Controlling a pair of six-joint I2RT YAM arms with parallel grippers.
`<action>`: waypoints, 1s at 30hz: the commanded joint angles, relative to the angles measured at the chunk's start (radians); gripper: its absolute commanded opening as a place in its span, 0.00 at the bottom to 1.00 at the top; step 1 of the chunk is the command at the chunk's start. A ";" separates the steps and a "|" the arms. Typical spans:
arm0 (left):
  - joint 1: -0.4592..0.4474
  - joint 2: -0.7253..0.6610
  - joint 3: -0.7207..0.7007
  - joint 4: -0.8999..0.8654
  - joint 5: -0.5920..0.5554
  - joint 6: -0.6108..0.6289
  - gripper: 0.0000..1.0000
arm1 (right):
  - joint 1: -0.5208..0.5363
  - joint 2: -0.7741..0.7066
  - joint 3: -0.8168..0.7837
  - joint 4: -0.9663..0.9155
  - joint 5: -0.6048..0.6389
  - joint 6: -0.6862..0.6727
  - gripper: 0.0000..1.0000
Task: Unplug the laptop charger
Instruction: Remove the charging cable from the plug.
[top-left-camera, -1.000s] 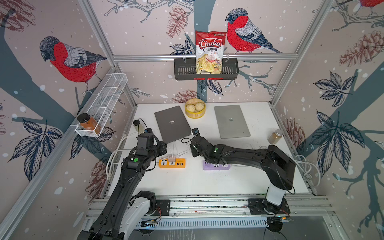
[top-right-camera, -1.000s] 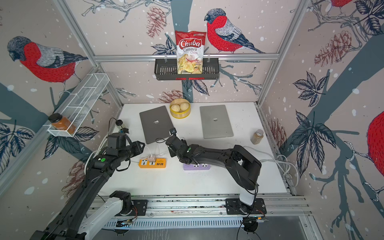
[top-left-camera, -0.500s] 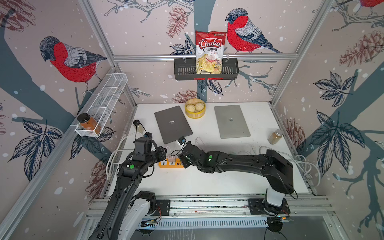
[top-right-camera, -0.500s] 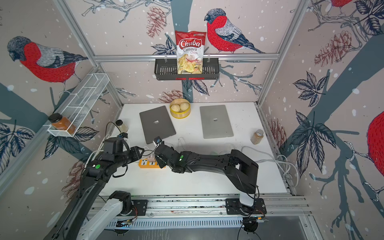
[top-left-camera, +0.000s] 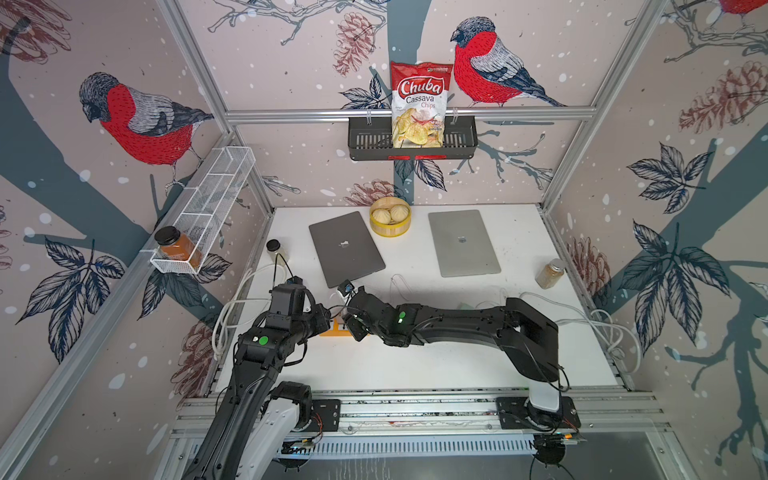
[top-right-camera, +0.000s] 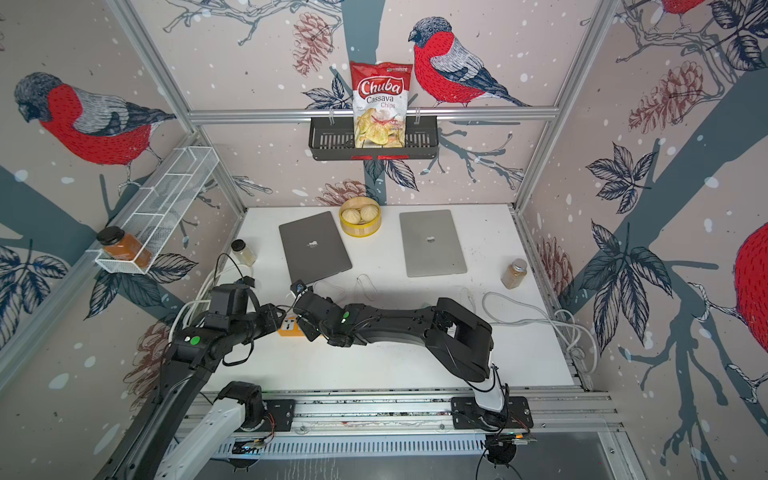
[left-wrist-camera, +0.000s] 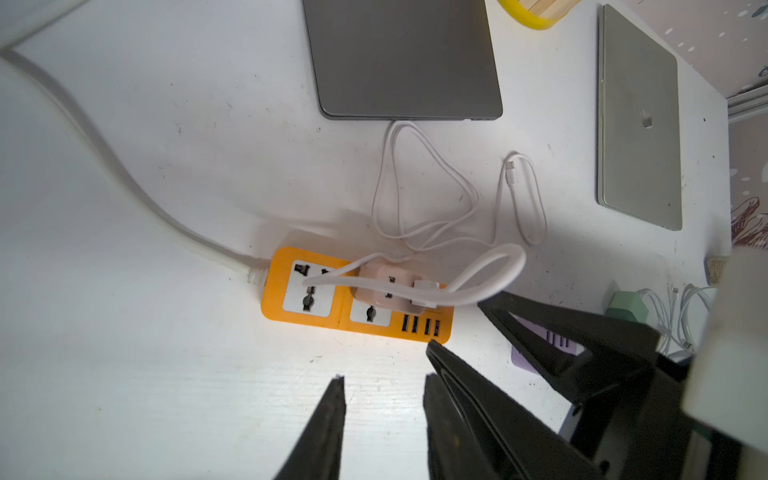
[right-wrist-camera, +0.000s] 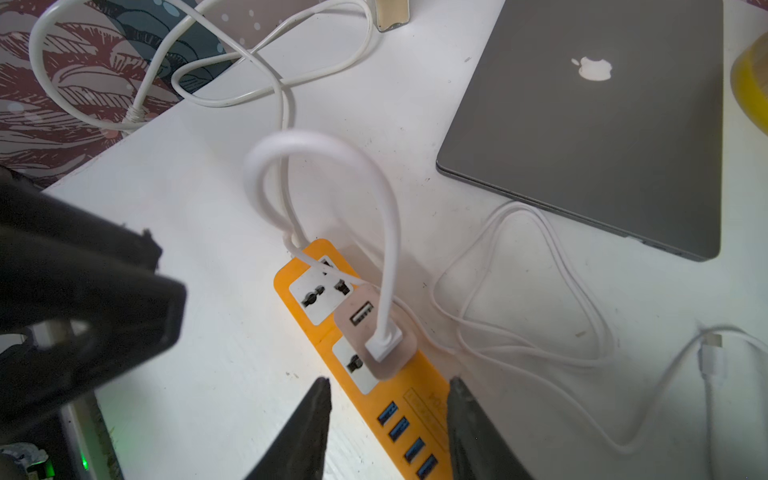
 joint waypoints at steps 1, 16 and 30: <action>-0.027 -0.012 -0.025 0.004 -0.033 -0.074 0.31 | -0.009 0.013 0.017 0.017 -0.011 -0.024 0.48; -0.127 -0.035 -0.237 0.227 -0.110 -0.405 0.37 | -0.059 -0.029 -0.082 0.160 -0.150 -0.141 0.45; -0.142 -0.051 -0.323 0.383 -0.167 -0.453 0.36 | -0.073 -0.032 -0.116 0.216 -0.206 -0.173 0.40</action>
